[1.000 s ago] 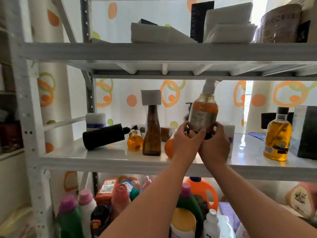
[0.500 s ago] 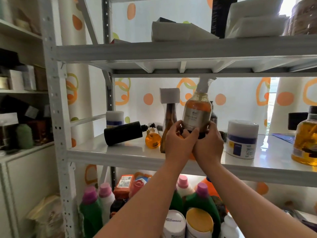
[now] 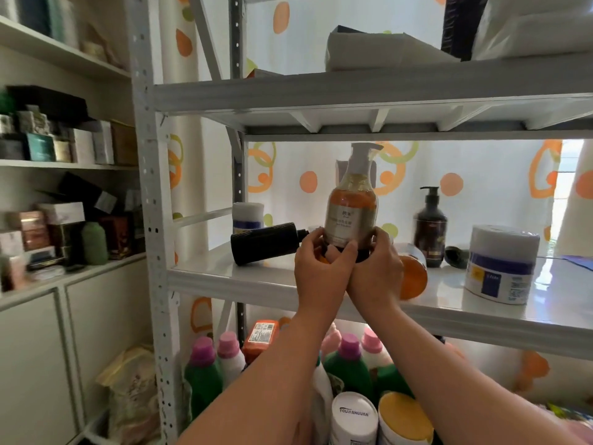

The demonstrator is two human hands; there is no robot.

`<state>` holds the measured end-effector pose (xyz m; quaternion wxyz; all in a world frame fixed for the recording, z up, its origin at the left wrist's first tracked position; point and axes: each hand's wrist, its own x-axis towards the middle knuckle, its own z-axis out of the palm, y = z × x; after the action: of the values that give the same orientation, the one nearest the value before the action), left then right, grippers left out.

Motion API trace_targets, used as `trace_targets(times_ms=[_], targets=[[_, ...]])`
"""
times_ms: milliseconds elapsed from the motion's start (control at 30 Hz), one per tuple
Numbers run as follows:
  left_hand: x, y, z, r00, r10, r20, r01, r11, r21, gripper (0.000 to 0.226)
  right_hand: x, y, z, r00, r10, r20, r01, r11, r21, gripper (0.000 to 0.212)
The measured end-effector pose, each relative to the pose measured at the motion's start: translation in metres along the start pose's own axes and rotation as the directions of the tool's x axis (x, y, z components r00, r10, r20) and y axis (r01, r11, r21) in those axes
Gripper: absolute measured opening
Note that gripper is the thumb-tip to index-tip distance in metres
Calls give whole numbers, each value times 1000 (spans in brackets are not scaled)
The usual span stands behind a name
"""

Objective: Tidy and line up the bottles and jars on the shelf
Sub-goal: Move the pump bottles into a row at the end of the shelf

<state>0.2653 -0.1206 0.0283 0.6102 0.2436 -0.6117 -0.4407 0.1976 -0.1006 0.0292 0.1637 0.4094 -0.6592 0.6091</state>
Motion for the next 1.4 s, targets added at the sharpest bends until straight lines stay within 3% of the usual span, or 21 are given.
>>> trace_targets(times_ms=[600, 1400], targets=[[24, -48, -57, 989, 3, -149, -1, 1000, 9, 49, -29, -7, 75, 990, 11, 141, -26, 995, 101, 63], [67, -71, -75, 997, -29, -73, 42, 981, 189, 40, -15, 0, 123, 967, 42, 251, -58, 997, 56, 51]])
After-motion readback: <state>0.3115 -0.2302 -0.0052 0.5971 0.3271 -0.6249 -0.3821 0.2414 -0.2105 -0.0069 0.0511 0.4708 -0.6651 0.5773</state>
